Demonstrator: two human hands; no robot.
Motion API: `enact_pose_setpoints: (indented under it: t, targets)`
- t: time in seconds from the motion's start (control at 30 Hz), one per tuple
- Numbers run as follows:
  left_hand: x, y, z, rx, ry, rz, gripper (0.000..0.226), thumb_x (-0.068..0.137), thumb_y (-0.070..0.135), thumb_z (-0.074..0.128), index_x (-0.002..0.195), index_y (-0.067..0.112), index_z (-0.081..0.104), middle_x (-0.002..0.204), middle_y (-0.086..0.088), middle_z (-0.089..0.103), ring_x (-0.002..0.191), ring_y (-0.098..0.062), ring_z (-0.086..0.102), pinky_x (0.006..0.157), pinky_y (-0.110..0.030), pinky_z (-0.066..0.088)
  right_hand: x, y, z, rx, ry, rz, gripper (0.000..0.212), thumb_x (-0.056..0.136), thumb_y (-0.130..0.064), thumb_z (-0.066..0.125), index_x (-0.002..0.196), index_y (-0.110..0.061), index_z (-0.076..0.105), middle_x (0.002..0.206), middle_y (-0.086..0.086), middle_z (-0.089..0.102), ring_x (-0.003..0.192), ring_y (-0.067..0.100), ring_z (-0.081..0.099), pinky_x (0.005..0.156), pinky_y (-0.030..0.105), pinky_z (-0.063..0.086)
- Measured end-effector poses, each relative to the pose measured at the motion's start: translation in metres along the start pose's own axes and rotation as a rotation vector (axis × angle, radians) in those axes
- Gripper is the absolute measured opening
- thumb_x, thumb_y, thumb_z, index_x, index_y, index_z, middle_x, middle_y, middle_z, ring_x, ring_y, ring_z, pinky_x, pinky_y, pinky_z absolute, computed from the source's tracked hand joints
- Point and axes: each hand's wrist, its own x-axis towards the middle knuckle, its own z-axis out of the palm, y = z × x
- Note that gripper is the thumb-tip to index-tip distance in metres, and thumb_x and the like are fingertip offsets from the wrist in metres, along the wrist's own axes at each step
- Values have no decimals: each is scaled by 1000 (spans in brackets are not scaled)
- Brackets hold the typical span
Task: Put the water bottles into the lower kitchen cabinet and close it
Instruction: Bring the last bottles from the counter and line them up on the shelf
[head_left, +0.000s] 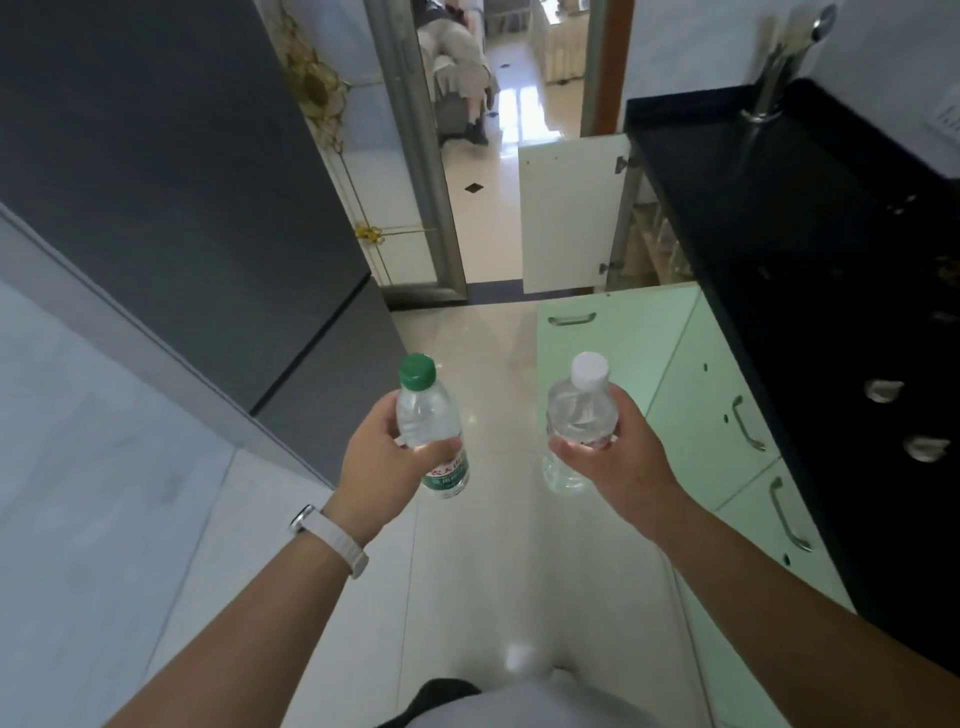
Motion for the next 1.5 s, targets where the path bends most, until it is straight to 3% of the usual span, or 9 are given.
enact_pose_setpoints:
  t: [0.3, 0.53, 0.67, 0.77, 0.9, 1.03, 1.17, 1.33, 1.5]
  targets:
    - [105, -23, -21, -35, 6, -9, 48, 74, 13, 87, 113, 29, 65, 103, 14, 73, 92, 1, 69, 78, -17, 49, 86, -15, 46, -27, -2, 38, 58, 74, -15, 85, 121, -32, 57, 102, -12, 68, 84, -4, 63, 73, 12, 48]
    - [229, -46, -60, -75, -65, 15, 44, 77, 13, 85, 111, 29, 62, 103, 16, 69, 93, 2, 64, 72, -10, 46, 180, -46, 112, -95, 111, 85, 57, 74, -16, 85, 120, -34, 56, 103, -13, 66, 90, 2, 64, 83, 25, 53]
    - [301, -54, -88, -126, -120, 17, 47, 74, 13, 87, 115, 22, 65, 107, 7, 72, 98, -11, 69, 85, -28, 56, 227, -73, 150, -149, 140, 84, 59, 75, -20, 84, 119, -40, 50, 100, -23, 61, 84, -13, 59, 73, 14, 46]
    - [346, -56, -102, -121, -141, 31, 51, 73, 13, 88, 119, 16, 65, 110, 0, 72, 101, -20, 70, 86, -35, 57, 254, -87, 174, -149, 161, 77, 61, 75, -23, 85, 120, -41, 50, 103, -22, 61, 88, -8, 60, 72, 13, 45]
    - [388, -52, -116, -134, -145, 57, 44, 73, 10, 87, 110, 19, 65, 102, 2, 72, 93, -14, 69, 78, -27, 55, 289, -102, 199, -166, 141, 64, 56, 74, -25, 85, 110, -49, 50, 100, -27, 61, 89, -12, 60, 74, 14, 45]
    - [420, -46, -124, -165, -136, 48, 46, 74, 5, 85, 114, 15, 65, 101, 5, 71, 90, -7, 68, 71, -15, 54, 326, -106, 215, -163, 120, 46, 63, 71, -28, 87, 121, -42, 52, 106, -22, 64, 97, 3, 64, 86, 26, 51]
    - [455, -39, -124, -178, -134, 39, 47, 75, -2, 84, 113, 16, 63, 97, 10, 68, 83, 1, 64, 63, -5, 49, 368, -104, 226, -141, 116, 49, 53, 73, -20, 86, 108, -43, 54, 103, -17, 65, 92, 2, 64, 81, 23, 51]
    - [516, -32, -119, -165, -149, 20, 48, 76, -3, 82, 116, 15, 62, 99, 10, 68, 78, 8, 67, 62, -6, 50, 436, -95, 231, -88, 80, 77, 58, 76, -19, 84, 122, -33, 52, 110, -10, 63, 95, 7, 62, 74, 18, 48]
    - [601, -12, -94, -105, -175, 19, 56, 75, 4, 85, 123, 20, 61, 106, 14, 67, 95, -3, 64, 76, -17, 52, 523, -90, 218, -97, 105, 79, 60, 71, -33, 85, 117, -49, 50, 106, -21, 63, 97, 5, 63, 85, 30, 53]
